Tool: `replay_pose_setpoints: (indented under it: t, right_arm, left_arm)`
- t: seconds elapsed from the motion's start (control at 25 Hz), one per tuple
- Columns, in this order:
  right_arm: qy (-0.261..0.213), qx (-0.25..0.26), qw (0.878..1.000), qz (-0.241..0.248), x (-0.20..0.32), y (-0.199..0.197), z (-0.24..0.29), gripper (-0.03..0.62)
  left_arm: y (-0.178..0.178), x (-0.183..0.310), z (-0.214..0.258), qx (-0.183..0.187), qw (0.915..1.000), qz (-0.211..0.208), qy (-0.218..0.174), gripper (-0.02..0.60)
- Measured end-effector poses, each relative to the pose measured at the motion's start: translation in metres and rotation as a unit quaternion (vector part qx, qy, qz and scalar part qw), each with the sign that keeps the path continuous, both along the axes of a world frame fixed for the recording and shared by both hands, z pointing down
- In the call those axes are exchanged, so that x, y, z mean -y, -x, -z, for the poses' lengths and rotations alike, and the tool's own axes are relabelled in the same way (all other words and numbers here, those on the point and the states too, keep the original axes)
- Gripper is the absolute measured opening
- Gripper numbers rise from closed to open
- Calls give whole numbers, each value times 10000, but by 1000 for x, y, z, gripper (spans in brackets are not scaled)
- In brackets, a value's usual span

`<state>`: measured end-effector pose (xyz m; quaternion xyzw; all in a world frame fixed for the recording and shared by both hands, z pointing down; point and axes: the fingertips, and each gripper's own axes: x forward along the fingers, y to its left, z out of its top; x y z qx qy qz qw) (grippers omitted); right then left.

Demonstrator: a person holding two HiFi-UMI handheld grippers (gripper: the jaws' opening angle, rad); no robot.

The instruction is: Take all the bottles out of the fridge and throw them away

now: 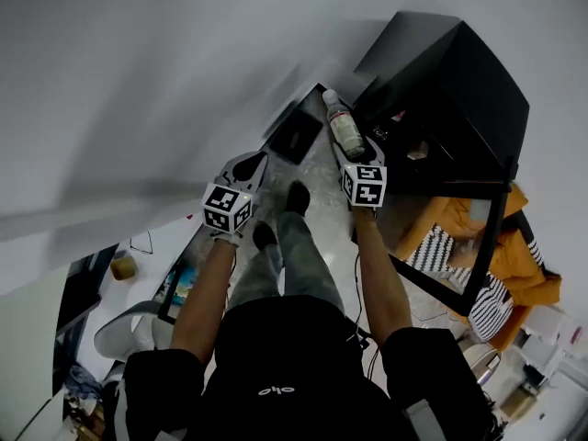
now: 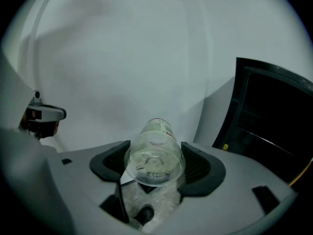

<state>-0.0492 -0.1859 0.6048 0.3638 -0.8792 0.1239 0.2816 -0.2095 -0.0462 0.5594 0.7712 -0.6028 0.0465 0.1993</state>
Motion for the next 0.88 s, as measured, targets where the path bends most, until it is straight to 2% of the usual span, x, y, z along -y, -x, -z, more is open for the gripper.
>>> replay_pose_setpoints:
  t: [0.44,0.56,0.88]
  right_arm:
    - [530,-264,9972,465,17,32,-135,334]
    - [680,-314,9957,547,14,36,-182,334]
    - [1000,-568,9908,709,9,58,-313,334]
  left_arm:
    - [-7,32,-116,-130,9987,17,497,6]
    - [-12,37,-156,-159,9981,-65,596,6]
    - [1,55,-256,-232,9966,-170,772,6]
